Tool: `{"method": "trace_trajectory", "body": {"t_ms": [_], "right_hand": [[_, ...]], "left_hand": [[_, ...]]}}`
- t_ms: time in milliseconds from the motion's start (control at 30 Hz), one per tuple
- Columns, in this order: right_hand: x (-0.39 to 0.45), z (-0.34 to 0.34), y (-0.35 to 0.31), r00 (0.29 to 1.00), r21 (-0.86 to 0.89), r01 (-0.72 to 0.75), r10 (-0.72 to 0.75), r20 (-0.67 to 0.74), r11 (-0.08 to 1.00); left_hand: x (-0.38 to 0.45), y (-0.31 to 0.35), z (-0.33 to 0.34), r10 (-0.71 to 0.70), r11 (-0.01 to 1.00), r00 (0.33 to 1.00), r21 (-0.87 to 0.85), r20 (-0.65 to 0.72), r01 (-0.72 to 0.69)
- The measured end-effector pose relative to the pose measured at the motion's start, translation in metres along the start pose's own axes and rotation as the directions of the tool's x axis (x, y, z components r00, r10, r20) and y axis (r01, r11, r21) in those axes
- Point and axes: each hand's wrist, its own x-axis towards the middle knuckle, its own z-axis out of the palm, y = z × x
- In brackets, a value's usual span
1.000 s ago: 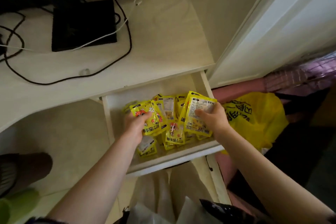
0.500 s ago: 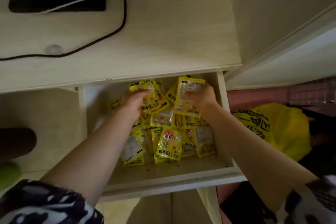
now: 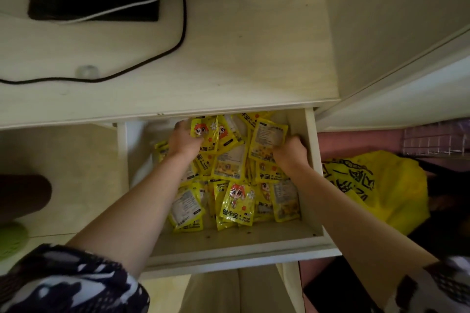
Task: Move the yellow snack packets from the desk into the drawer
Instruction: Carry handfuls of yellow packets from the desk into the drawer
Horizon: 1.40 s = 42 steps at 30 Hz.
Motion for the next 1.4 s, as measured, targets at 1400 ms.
{"method": "trace_trajectory", "body": {"t_ms": [1400], "right_hand": [[-0.343,0.186,-0.010,0.352,-0.380,0.921,-0.597,0.721,0.084]], "left_hand": [[-0.340,-0.278,-0.194,-0.174,0.985,0.776,-0.111,-0.606,0.134]]}}
